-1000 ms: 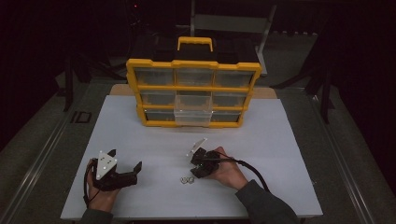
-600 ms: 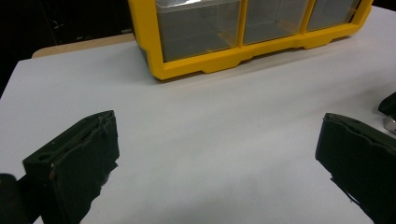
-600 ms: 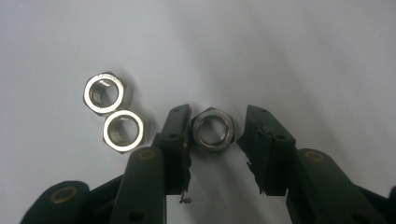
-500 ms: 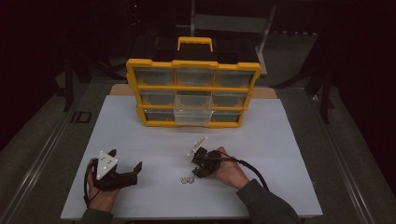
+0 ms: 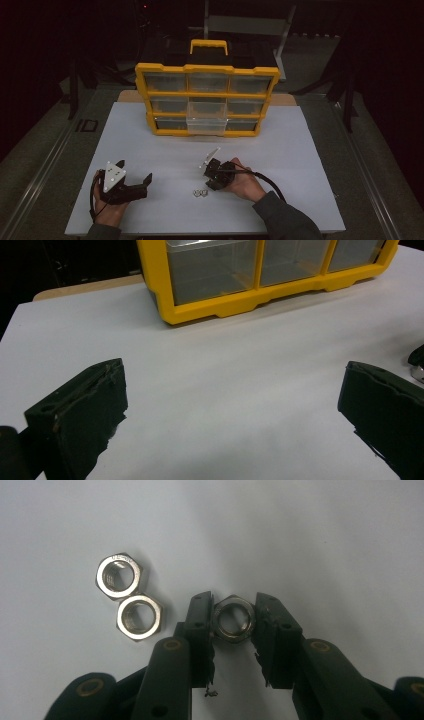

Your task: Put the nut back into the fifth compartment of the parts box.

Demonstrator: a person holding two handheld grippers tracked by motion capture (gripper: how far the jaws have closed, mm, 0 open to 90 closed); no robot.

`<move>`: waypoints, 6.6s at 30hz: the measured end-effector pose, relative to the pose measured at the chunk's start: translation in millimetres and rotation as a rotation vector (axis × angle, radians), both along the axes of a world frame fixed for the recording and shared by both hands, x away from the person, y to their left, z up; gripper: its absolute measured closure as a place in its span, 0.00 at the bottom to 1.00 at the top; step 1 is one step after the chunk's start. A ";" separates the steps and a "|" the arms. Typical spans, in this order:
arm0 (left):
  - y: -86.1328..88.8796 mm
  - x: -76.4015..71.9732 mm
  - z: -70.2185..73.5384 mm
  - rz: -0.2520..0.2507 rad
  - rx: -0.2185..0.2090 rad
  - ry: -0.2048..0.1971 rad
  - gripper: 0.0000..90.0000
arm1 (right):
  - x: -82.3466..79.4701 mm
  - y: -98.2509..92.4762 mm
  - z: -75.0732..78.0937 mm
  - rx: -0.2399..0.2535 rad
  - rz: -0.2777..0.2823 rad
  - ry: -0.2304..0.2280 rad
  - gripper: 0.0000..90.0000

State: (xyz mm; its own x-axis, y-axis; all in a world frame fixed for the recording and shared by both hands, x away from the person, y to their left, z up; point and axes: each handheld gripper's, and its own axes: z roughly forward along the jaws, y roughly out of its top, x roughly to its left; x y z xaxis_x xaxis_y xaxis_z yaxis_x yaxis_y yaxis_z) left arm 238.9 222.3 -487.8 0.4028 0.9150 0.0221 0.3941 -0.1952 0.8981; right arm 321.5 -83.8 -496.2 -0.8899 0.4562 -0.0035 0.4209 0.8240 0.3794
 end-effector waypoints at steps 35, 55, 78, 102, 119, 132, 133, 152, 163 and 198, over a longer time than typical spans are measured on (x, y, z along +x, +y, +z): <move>0.2 -0.3 0.3 0.001 0.001 -0.004 0.00 | -3.3 -9.8 11.8 -0.008 0.026 0.004 0.78; -0.1 -0.3 0.3 0.001 0.005 -0.004 0.00 | -5.0 -20.3 30.1 0.001 0.026 -0.002 0.78; -0.3 -0.1 0.0 0.001 0.004 -0.002 0.00 | -3.8 -30.6 54.1 0.019 0.034 -0.019 0.78; -0.1 -0.2 0.1 0.001 0.005 -0.002 0.00 | 2.4 -40.4 78.8 0.033 0.043 -0.030 0.78; 0.1 -0.4 0.3 0.002 0.004 -0.006 0.00 | 8.2 -45.7 96.5 0.038 0.047 -0.037 0.78; 0.0 -0.3 0.2 0.002 0.001 -0.006 0.00 | 11.6 -46.7 111.0 0.045 0.053 -0.056 0.78; -0.1 -0.3 0.2 0.002 0.001 -0.005 0.00 | 11.9 -46.6 111.9 0.045 0.052 -0.056 0.78; -0.1 0.0 0.0 0.001 0.005 -0.003 0.00 | 20.7 -44.4 128.4 0.046 0.053 -0.071 0.78; -0.1 0.1 -0.1 0.001 0.005 -0.002 0.00 | 26.9 -45.2 136.3 0.041 0.044 -0.074 0.78; -0.4 0.0 -0.1 0.002 0.003 -0.003 0.00 | 46.9 -45.9 161.7 0.106 0.000 -0.099 0.78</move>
State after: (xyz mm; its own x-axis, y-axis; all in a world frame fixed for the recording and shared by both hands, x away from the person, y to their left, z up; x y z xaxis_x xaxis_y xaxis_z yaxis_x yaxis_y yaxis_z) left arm 238.9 221.9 -487.9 0.4008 0.9158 0.0258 0.3916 -0.1967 0.8989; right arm 368.3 -129.8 -334.5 -0.8875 0.4587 -0.0433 0.3771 0.7771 0.5039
